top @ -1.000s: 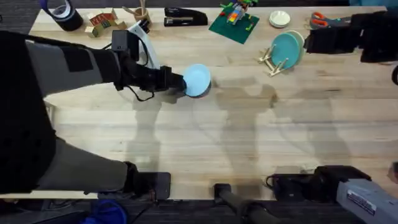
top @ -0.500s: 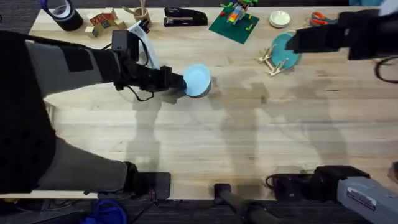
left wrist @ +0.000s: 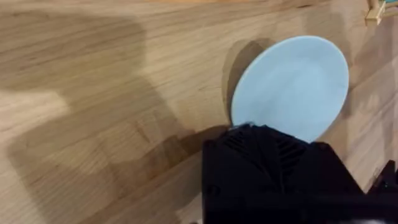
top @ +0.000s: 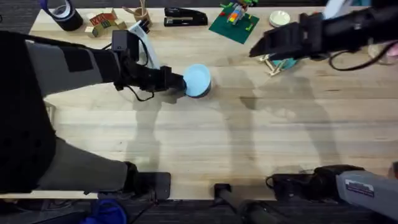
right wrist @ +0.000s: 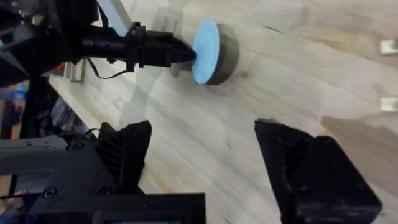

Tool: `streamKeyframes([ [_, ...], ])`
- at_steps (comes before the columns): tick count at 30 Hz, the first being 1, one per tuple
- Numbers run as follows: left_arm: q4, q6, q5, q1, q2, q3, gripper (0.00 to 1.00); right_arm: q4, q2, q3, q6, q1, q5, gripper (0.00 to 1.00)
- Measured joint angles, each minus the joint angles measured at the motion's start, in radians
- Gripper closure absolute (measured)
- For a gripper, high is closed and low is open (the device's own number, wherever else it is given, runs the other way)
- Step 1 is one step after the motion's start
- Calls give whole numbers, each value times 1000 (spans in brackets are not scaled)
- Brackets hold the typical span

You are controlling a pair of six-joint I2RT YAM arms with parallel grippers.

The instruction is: Pick up the plates from the table one by one and place each into a slot on the dish rack.

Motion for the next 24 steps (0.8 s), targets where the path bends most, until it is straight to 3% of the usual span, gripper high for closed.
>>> streamKeyframes([
  [8,0,0,0,0,0,0,958,73,78,0,76,96,7,8],
  [17,-1,0,0,0,0,0,958,110,131,0,216,104,12,7],
  [24,-1,0,0,0,0,0,959,125,149,0,255,142,123,7],
])
